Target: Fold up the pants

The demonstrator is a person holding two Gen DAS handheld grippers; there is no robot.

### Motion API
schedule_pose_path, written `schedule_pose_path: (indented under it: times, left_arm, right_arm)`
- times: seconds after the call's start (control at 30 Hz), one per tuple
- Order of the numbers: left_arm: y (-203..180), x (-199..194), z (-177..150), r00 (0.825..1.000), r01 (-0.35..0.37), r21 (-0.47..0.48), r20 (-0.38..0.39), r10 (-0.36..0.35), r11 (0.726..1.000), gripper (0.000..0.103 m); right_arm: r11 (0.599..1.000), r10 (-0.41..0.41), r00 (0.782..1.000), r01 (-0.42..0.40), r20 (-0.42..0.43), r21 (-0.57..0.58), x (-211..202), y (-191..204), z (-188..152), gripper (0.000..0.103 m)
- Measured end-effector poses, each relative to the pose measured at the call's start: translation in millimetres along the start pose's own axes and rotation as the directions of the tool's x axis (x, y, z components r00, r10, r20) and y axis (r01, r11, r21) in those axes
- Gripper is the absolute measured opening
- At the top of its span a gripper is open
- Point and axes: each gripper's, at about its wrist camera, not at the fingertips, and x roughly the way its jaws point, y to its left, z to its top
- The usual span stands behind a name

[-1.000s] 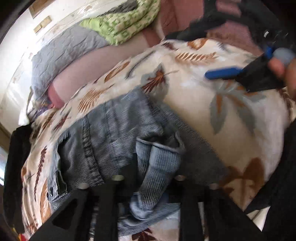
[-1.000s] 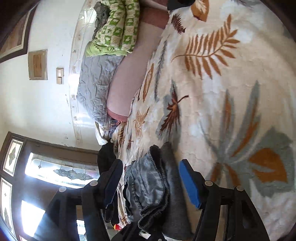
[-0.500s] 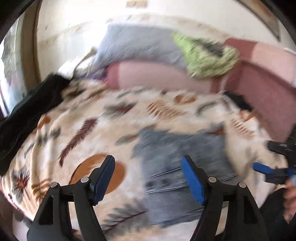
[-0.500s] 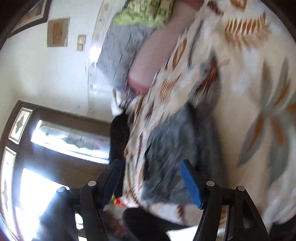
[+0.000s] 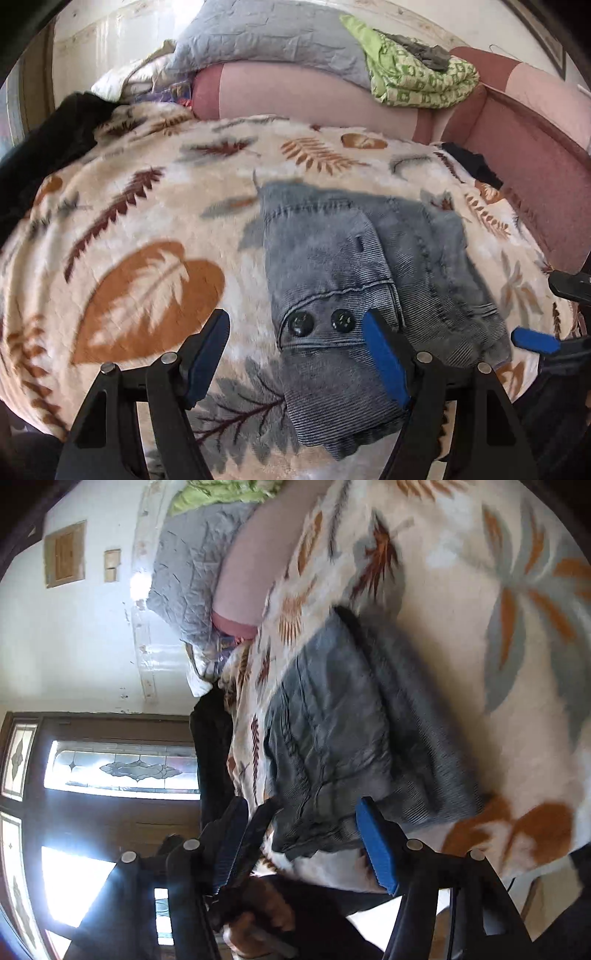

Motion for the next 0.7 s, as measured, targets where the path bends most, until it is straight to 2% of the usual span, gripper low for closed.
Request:
schedule_pose_path:
  times: [0.13, 0.2, 0.3, 0.33, 0.37, 0.43, 0.5, 0.57, 0.6, 0.7]
  left_arm:
    - [3, -1, -3, 1.000, 0.021, -0.007, 0.019, -0.021, 1.000, 0.075]
    - [7, 3, -4, 0.999, 0.036, -0.014, 0.022, -0.036, 0.999, 0.076]
    - [9, 3, -6, 0.999, 0.044, -0.019, 0.030, -0.043, 0.999, 0.076]
    - [8, 3, -6, 0.999, 0.041, -0.016, 0.032, -0.041, 0.999, 0.076]
    - [8, 2, -7, 0.999, 0.038, -0.011, 0.035, -0.037, 0.999, 0.076]
    - [7, 2, -7, 0.999, 0.036, -0.005, 0.041, -0.036, 0.999, 0.076]
    - [8, 2, -7, 0.998, 0.036, -0.005, 0.042, -0.036, 0.999, 0.076]
    - [8, 2, -8, 0.998, 0.039, -0.006, 0.045, -0.038, 0.999, 0.077]
    - [8, 2, -8, 0.998, 0.040, -0.006, 0.046, -0.039, 0.999, 0.078]
    - [9, -11, -5, 0.996, 0.047, -0.011, 0.079, -0.046, 0.999, 0.078]
  right_arm:
    - [0.996, -0.069, 0.998, 0.069, -0.001, 0.064, 29, -14, 0, 0.065]
    - [0.993, -0.066, 0.997, 0.063, 0.027, 0.100, 27, -19, -1, 0.065]
    - [0.992, -0.097, 0.992, 0.090, 0.085, 0.089, 19, -16, 1, 0.062]
    - [0.991, -0.114, 0.989, 0.107, 0.094, 0.076, 18, -13, 3, 0.051]
    - [0.990, -0.140, 0.986, 0.135, 0.094, 0.050, 20, -10, 6, 0.031]
    - [0.981, -0.191, 0.978, 0.189, 0.086, 0.033, 26, -9, 10, 0.008]
    - [0.971, -0.235, 0.967, 0.239, 0.098, -0.028, 23, 2, 8, 0.007]
    - [0.944, -0.285, 0.948, 0.304, 0.141, -0.131, 17, 25, 0, 0.006]
    - [0.908, -0.322, 0.928, 0.359, 0.187, -0.216, 13, 45, -8, 0.006]
    - [0.810, -0.384, 0.879, 0.468, 0.282, -0.354, 4, 75, -28, 0.005]
